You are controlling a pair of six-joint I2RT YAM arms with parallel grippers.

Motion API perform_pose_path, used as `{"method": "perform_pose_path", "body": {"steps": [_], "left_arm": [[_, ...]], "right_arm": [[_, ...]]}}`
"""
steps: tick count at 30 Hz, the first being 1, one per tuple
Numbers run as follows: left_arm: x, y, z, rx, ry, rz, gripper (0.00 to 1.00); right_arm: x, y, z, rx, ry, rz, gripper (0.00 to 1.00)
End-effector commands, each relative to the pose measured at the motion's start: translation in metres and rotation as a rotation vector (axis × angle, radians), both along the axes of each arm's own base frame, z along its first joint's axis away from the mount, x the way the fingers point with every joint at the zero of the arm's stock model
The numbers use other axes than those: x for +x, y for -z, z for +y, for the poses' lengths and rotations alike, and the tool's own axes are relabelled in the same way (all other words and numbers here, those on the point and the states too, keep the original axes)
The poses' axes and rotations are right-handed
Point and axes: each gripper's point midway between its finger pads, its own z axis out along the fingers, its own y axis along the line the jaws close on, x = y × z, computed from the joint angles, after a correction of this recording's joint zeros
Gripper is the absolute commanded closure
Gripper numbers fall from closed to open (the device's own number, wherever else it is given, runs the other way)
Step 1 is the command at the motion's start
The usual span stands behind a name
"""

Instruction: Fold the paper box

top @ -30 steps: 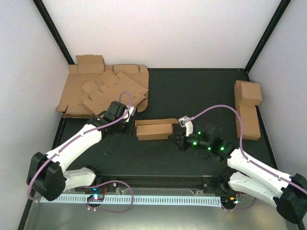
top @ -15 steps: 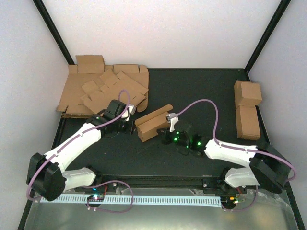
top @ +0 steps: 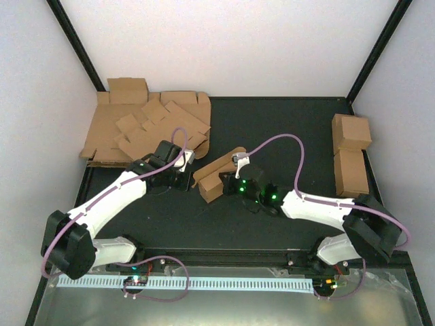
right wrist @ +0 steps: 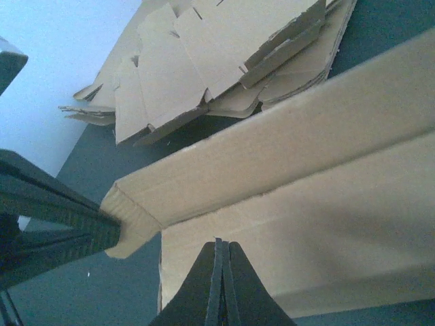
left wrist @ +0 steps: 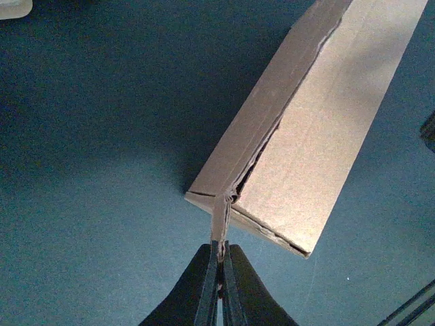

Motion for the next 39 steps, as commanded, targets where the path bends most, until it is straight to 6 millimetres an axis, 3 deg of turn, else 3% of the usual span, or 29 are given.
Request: {"method": "perform_pose_path", "body": {"steps": [1, 15, 19, 25, 32, 39], "left_arm": [[0.000, -0.009, -0.007, -0.020, 0.030, -0.014, 0.96], [0.001, -0.008, -0.007, -0.024, 0.033, -0.021, 0.94], [0.001, -0.008, -0.008, -0.027, 0.034, -0.022, 0.93], [0.001, -0.008, -0.010, -0.043, 0.038, -0.019, 0.93], [-0.003, -0.014, -0.012, -0.069, 0.037, -0.014, 0.93], [-0.003, -0.023, -0.017, -0.106, 0.043, -0.029, 0.93]], "right_arm": [[0.013, -0.001, 0.005, -0.051, 0.035, -0.018, 0.98], [0.017, 0.049, 0.013, -0.212, 0.038, 0.126, 0.98], [0.015, 0.048, 0.012, -0.205, 0.036, 0.127, 0.99], [0.019, 0.025, 0.011, -0.206, 0.038, 0.082, 0.98], [0.017, 0.048, 0.012, -0.273, 0.031, 0.150, 0.98], [0.015, 0.053, 0.010, -0.276, 0.030, 0.161, 0.98]]}}
